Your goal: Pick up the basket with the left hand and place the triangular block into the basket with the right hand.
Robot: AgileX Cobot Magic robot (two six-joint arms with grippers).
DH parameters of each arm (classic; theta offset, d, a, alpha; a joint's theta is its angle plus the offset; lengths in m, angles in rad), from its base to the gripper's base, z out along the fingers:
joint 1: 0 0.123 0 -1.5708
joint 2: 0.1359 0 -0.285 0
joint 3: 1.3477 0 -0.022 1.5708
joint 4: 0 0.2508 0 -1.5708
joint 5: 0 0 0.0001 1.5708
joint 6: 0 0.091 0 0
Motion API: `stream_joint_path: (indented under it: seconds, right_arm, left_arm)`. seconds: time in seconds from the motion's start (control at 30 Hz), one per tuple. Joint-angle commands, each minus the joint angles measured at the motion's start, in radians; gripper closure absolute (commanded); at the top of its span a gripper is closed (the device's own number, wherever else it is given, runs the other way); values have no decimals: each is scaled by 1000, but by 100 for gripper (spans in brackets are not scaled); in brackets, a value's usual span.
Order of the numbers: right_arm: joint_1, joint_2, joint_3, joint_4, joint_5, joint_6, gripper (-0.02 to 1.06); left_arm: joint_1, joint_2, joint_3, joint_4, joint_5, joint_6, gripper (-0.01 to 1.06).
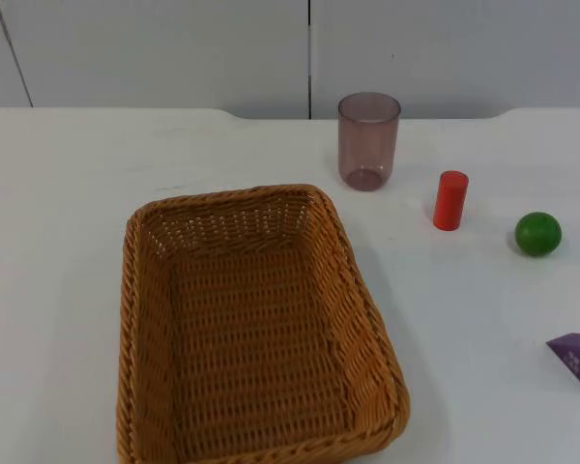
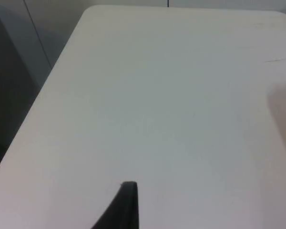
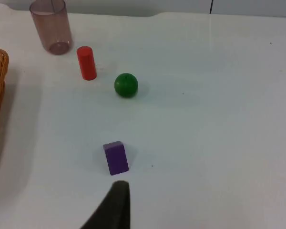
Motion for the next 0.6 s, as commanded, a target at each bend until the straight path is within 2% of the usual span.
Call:
stream_joint_path:
  seconds: [0.0,0.07,0.27,0.4,0.43,0.57]
  right_arm:
    - [-9,-4,-26,7,-8,-20,-1]
    - [-9,2,-46,7,-8,-24,-1]
    - [-9,200,-173,7,-43,-24,-1]
    - [-9,395,-253,7,-116,-24,-1]
    - [-9,395,-253,7,-116,-24,-1]
    - [-9,594,-292,30,-201,-23,-1]
  left_arm:
    - [4,-3,-9,-7,-15,0,0]
    - [4,-3,-24,-9,-15,0,0]
    - [4,193,-120,-43,-41,-6,0]
    - [4,402,-196,-85,-88,-6,0]
    - [4,402,-196,-85,-88,-6,0]
    - [4,625,-263,-144,-126,43,0]
